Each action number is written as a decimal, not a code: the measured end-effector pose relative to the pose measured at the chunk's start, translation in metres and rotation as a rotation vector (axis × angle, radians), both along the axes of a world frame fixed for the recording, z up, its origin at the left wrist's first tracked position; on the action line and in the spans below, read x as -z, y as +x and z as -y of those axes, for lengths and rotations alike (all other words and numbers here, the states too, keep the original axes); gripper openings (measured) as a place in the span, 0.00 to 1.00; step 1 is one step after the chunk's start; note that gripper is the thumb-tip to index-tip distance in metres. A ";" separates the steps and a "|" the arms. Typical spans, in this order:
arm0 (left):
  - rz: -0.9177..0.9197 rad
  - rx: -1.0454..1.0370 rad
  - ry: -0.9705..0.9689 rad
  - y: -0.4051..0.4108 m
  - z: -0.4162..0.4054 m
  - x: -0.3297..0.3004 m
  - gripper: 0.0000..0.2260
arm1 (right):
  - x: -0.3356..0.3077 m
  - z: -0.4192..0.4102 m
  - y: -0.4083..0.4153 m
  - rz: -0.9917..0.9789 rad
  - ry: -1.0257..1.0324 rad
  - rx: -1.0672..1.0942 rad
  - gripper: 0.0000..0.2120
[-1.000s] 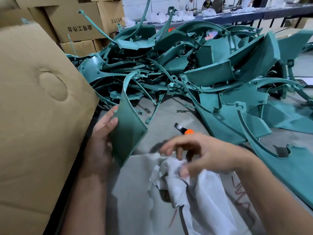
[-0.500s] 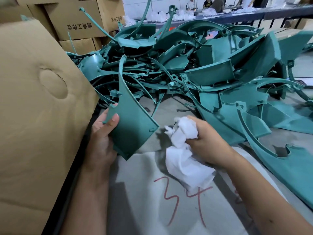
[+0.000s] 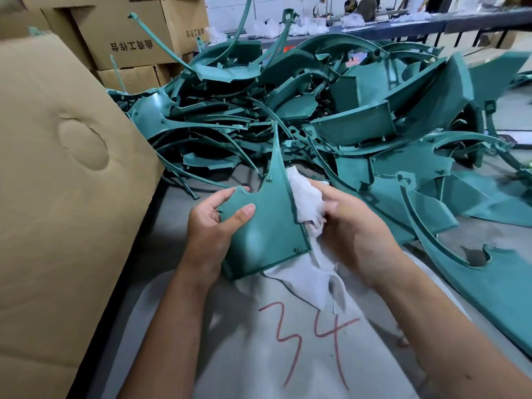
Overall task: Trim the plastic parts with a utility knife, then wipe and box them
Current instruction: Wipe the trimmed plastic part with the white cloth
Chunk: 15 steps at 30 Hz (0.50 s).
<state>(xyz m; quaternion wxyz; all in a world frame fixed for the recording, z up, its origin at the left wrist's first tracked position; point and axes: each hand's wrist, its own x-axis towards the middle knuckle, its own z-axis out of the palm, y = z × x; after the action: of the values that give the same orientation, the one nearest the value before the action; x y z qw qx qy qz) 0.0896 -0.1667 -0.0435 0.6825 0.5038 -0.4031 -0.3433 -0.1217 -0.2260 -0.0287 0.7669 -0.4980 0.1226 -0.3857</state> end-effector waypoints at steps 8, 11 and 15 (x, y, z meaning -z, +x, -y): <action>0.025 -0.185 -0.141 -0.006 0.002 -0.006 0.14 | 0.007 -0.001 0.002 -0.230 -0.174 0.423 0.21; 0.013 -0.197 -0.148 -0.005 0.003 -0.007 0.17 | 0.009 -0.001 0.006 -0.381 -0.260 0.310 0.11; -0.028 -0.103 -0.116 -0.014 0.001 -0.008 0.20 | 0.016 -0.003 0.009 -0.457 -0.359 0.432 0.11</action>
<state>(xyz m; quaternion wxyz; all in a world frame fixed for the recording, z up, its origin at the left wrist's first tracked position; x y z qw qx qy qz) 0.0757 -0.1677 -0.0356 0.7329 0.4785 -0.3865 -0.2908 -0.1124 -0.2230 -0.0450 0.5209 -0.6607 0.3234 -0.4331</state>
